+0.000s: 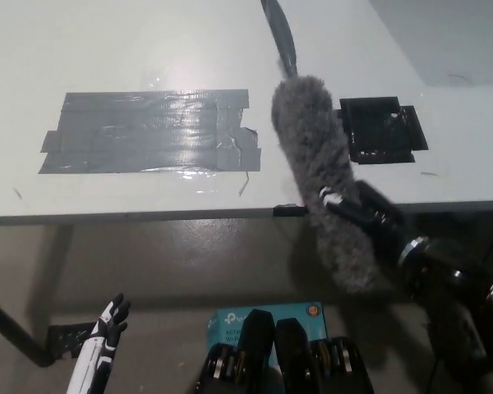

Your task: A grey duster is kept infront of the robot in the middle of the table and the robot extends its right arm to grab the duster, picks it up and hands it to a person

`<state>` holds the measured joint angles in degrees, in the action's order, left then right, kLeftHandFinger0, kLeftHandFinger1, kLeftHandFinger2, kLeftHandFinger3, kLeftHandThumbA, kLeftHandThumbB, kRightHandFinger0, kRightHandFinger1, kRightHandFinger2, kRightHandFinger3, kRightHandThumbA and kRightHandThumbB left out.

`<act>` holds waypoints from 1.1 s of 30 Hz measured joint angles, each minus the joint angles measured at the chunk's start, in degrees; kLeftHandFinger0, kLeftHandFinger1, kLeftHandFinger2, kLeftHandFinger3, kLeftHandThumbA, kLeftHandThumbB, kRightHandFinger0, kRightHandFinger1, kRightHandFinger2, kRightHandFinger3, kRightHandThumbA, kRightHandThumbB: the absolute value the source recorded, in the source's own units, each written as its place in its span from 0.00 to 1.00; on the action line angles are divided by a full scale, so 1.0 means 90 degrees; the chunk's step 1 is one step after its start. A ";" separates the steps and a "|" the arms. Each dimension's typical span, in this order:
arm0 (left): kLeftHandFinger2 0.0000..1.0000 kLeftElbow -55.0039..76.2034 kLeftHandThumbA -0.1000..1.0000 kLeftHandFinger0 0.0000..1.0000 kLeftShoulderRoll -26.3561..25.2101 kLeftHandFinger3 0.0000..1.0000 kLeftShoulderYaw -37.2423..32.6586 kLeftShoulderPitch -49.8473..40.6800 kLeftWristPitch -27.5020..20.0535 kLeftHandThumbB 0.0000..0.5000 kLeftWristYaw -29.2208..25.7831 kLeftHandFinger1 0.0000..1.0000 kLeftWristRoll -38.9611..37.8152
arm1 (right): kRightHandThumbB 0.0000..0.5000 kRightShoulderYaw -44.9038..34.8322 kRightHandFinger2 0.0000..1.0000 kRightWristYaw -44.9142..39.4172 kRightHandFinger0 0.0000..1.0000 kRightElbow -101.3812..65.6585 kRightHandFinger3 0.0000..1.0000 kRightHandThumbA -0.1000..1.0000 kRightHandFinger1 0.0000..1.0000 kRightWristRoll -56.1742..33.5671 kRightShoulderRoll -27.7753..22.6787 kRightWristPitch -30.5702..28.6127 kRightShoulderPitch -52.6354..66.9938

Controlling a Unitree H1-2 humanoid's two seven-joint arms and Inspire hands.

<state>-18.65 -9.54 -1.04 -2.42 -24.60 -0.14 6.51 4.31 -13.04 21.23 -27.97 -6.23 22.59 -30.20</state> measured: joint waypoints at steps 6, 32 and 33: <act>1.00 0.0000 1.00 1.00 0.0000 1.00 0.0000 0.0000 0.0000 0.80 0.0000 1.00 0.0000 | 0.23 0.0009 0.82 0.0280 0.00 -0.0238 1.00 0.00 0.37 -0.0578 0.0299 0.0126 0.0344; 1.00 0.0002 1.00 1.00 -0.0001 1.00 0.0002 0.0052 0.0000 0.75 0.0000 1.00 0.0004 | 0.23 0.0003 0.86 0.1825 0.00 -0.1692 1.00 0.00 0.35 -0.3434 0.0610 0.0422 0.0544; 1.00 0.0002 1.00 1.00 -0.0001 1.00 0.0002 0.0055 0.0000 0.75 -0.0001 1.00 0.0005 | 0.23 0.0003 0.86 0.1856 0.00 -0.1718 1.00 0.00 0.35 -0.3493 0.0611 0.0423 0.0544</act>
<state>-18.63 -9.54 -1.03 -1.92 -24.61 -0.15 6.55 4.33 3.67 5.77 -59.41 -0.73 26.40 -25.30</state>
